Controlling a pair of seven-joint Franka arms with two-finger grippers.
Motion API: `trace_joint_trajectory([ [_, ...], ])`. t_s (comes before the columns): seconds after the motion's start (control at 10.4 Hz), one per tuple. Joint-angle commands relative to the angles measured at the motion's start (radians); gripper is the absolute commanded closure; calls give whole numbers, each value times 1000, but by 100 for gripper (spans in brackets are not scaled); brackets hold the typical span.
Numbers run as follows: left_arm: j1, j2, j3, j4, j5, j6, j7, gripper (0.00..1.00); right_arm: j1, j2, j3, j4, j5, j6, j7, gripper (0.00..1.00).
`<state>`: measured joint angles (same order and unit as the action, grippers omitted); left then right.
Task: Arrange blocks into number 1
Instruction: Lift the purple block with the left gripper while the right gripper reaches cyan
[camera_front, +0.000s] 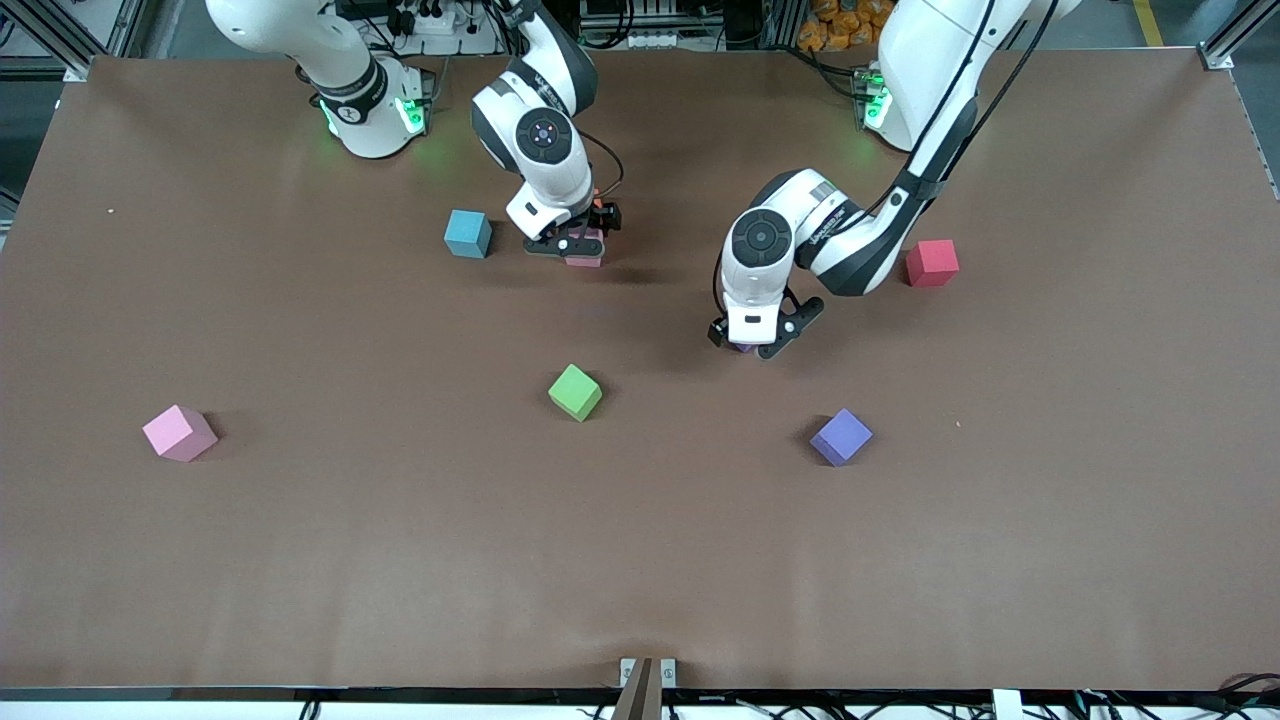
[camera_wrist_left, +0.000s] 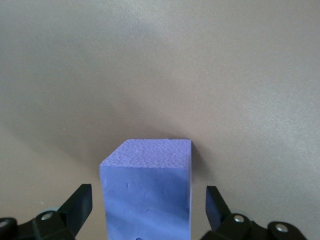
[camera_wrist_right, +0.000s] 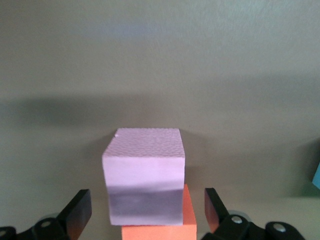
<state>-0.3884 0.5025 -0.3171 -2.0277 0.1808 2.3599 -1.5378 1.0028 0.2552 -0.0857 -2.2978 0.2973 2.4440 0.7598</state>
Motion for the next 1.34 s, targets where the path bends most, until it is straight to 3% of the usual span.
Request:
trace_joint_trajectory([
  [0.0, 0, 17, -2, -5, 31, 29, -35, 0, -105, -129, 4, -18, 16, -99, -8, 0],
  [0.19, 3, 37, -2, 3, 87, 41, -39, 0, -217, -184, 3, -20, -35, -269, -51, 0],
  [0.29, 8, 48, 0, 3, 112, 41, -35, 55, -263, -191, 3, -22, -93, -349, -80, 0],
  [0.38, 17, 50, 0, 3, 124, 41, -19, 100, -298, -191, 3, -35, -116, -394, -141, 0],
  [0.58, 22, 42, -2, 14, 126, 39, -10, 100, -369, -182, 3, -86, -118, -392, -288, 0],
  [0.77, 10, 36, -13, 82, 126, 4, 25, 100, -401, -174, 3, -104, -116, -387, -358, 0],
  [0.96, -38, 36, -51, 168, 124, -33, 76, 100, -405, -136, 3, -104, -115, -375, -361, 0],
  [1.25, -190, 114, -57, 301, 108, -34, 71, 100, -429, -65, 3, -106, -96, -326, -364, 0],
])
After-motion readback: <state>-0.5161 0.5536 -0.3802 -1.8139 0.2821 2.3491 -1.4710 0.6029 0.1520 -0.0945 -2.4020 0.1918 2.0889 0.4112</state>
